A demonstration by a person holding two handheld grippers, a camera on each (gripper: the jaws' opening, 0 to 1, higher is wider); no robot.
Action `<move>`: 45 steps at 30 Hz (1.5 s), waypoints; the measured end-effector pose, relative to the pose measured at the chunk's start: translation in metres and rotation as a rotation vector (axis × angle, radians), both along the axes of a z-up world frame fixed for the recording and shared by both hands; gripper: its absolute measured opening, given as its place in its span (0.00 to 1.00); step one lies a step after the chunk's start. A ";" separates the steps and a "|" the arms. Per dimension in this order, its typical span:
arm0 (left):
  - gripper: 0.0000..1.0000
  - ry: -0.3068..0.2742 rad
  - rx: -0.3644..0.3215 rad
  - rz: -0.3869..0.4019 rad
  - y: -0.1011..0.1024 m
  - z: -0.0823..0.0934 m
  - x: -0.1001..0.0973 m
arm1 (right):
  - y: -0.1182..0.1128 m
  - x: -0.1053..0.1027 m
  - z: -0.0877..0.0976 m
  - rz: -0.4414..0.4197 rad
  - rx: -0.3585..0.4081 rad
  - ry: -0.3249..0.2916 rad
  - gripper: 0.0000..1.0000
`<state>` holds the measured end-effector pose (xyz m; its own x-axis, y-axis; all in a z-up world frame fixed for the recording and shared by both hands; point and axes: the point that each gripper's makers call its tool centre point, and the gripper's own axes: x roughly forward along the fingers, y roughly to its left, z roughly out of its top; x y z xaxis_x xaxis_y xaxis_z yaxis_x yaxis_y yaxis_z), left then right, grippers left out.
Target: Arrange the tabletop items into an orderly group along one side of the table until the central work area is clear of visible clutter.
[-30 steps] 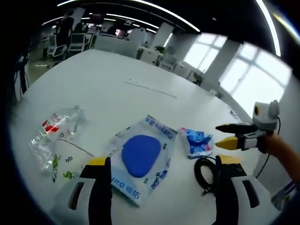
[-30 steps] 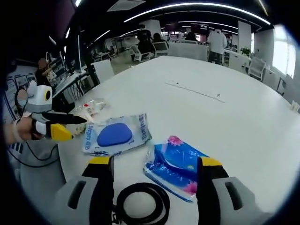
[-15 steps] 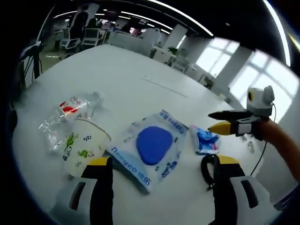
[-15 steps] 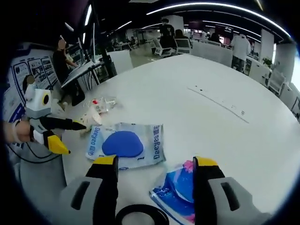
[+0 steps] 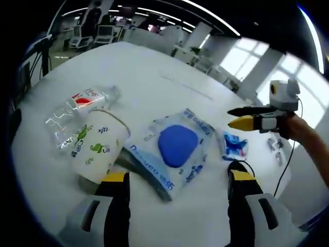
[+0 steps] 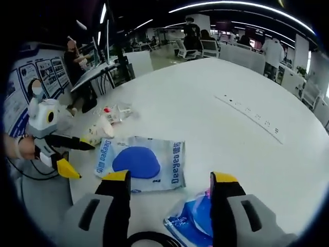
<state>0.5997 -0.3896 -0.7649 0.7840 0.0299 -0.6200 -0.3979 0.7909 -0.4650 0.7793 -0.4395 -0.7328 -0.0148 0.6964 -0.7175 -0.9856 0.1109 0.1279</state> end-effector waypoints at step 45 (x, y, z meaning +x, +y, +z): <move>0.38 0.044 -0.070 -0.006 0.003 -0.032 0.009 | 0.018 0.004 -0.054 0.155 -0.178 0.033 0.19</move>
<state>0.6086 -0.3863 -0.7969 0.7563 -0.0190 -0.6540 -0.4146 0.7593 -0.5015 0.7834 -0.4217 -0.7872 -0.1374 0.5461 -0.8264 -0.9881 -0.0174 0.1527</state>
